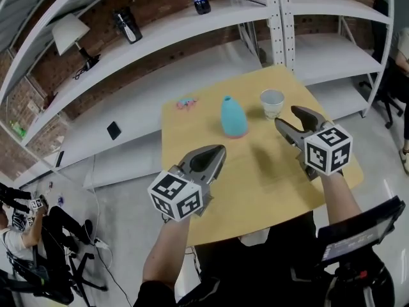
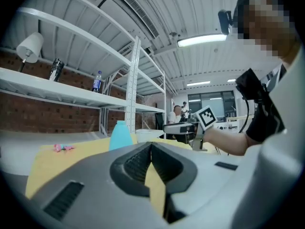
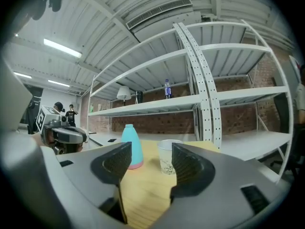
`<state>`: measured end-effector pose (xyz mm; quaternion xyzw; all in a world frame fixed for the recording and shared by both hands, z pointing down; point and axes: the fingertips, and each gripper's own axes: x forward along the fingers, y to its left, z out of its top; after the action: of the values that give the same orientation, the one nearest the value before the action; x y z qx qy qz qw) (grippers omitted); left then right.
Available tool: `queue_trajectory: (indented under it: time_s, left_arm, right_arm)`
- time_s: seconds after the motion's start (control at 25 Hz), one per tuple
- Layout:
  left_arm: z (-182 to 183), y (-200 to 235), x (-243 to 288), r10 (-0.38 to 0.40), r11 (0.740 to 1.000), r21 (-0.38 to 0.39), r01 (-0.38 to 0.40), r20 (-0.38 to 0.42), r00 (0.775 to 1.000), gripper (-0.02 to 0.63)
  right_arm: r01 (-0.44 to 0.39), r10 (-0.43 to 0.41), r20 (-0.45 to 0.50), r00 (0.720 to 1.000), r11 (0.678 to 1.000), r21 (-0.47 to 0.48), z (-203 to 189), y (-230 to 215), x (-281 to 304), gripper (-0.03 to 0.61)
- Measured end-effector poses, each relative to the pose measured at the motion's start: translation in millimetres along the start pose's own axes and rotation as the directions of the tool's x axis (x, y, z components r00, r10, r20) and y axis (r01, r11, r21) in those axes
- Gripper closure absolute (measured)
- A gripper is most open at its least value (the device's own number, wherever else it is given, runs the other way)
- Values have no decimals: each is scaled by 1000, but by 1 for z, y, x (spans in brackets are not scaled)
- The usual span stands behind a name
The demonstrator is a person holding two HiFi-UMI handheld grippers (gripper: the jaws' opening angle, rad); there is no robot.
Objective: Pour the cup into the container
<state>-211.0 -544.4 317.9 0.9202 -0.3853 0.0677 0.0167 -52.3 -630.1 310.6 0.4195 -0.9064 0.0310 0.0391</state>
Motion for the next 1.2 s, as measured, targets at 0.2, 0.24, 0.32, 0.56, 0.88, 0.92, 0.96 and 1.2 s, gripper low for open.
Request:
queue_trajectory:
  time_s: [0.2, 0.24, 0.32, 0.56, 0.88, 0.92, 0.96, 1.2]
  left_arm:
    - [-19, -8, 19, -103, 994, 42, 104, -31, 994, 614]
    - [-22, -8, 21, -123, 992, 27, 124, -28, 992, 614]
    - [-28, -4, 25, -142, 990, -13, 142, -24, 990, 614]
    - [-34, 6, 31, -157, 987, -29, 157, -27, 987, 614]
    - [-34, 13, 41, -189, 982, -1, 189, -24, 982, 614]
    - [-33, 13, 42, -192, 981, 0, 192, -20, 981, 614]
    - [-32, 13, 42, -197, 980, 2, 197, -18, 980, 614]
    - [-32, 9, 43, -238, 971, 8, 238, -24, 971, 614]
  right_arm:
    - [27, -27, -60, 998, 1000, -4, -13, -14, 21, 307]
    - [32, -32, -69, 997, 999, -3, -15, -17, 25, 306]
    - [39, -39, -91, 995, 999, -1, -19, -21, 33, 301]
    - [50, -48, -153, 987, 999, 8, -34, -30, 54, 291]
    - [55, -51, -196, 979, 998, 14, -46, -42, 75, 284]
    - [53, -50, -200, 978, 998, 13, -47, -43, 77, 284]
    - [52, -48, -202, 978, 999, 13, -47, -43, 78, 284]
    - [53, -49, -195, 980, 998, 19, -45, -45, 83, 285]
